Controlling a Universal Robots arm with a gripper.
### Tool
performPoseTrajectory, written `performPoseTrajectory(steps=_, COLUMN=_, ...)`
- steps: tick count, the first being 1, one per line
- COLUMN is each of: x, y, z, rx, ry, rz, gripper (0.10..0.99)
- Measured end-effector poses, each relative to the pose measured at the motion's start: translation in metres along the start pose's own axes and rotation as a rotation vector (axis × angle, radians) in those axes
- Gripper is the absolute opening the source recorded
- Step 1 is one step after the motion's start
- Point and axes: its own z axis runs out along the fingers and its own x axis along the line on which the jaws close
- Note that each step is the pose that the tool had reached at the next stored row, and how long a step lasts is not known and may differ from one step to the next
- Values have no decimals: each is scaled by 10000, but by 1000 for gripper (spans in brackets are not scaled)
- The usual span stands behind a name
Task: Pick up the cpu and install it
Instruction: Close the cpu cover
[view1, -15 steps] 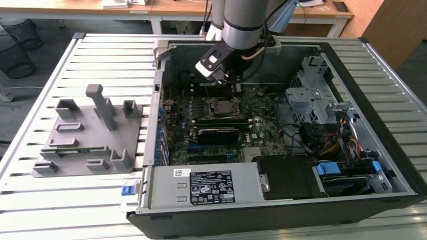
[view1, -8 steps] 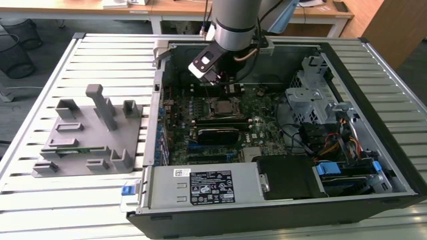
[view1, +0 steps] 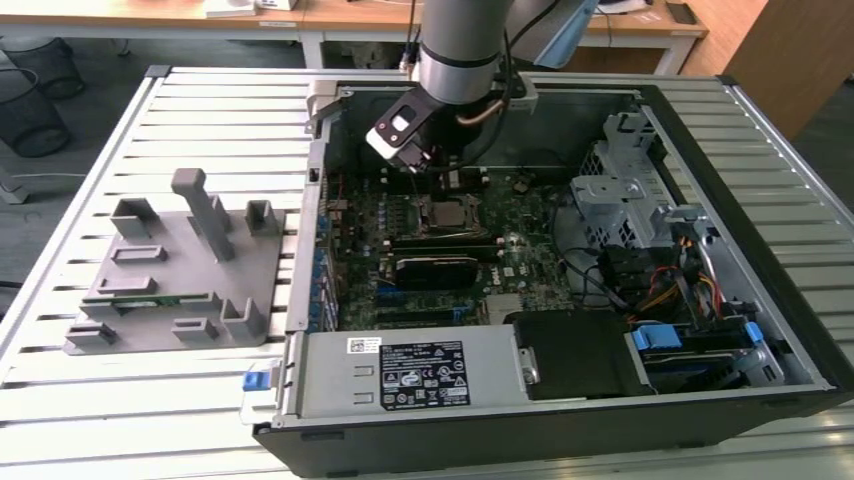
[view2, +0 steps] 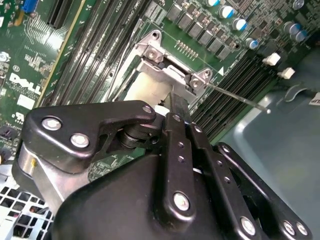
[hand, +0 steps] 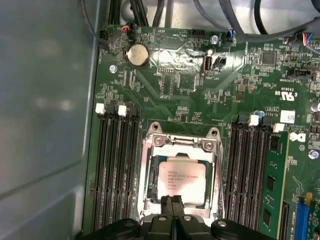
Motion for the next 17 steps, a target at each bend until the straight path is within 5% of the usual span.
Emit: performPoseTrajectory(steps=17, x=2, y=-101, z=95, rx=5, ry=-59, rz=-3, gripper=106)
